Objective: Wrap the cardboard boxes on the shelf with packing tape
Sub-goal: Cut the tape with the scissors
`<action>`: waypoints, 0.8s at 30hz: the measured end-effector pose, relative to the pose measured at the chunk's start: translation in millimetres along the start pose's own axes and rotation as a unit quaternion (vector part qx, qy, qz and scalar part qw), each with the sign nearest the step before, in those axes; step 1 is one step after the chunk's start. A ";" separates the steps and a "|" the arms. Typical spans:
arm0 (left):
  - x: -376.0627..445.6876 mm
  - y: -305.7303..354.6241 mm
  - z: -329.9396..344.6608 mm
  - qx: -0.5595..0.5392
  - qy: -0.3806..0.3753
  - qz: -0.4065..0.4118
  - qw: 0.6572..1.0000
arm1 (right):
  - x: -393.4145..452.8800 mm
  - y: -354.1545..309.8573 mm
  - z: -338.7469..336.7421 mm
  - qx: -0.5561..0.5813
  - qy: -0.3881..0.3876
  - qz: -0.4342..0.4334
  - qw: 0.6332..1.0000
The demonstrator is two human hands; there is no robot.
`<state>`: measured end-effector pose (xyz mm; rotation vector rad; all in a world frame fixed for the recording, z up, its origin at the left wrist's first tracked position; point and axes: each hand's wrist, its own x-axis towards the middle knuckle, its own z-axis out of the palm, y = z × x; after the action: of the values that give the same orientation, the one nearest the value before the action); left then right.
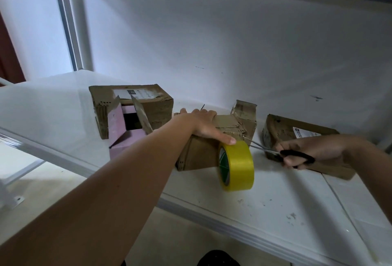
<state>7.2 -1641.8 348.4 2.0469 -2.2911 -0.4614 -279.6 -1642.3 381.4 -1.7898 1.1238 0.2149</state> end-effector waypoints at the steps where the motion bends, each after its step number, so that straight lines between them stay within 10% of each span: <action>1: -0.5 0.4 0.4 0.001 0.002 0.001 1.000 | 0.6 -1.0 -4.2 -0.028 -0.007 0.004 1.000; 24: -5.6 5.3 3.7 0.021 0.019 0.012 1.000 | 30.6 -21.0 -40.1 -0.167 0.034 0.008 0.985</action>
<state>2.0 -1635.1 347.1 2.0264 -2.3205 -0.3734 -259.2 -1690.5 397.5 -2.0968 1.2048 0.3741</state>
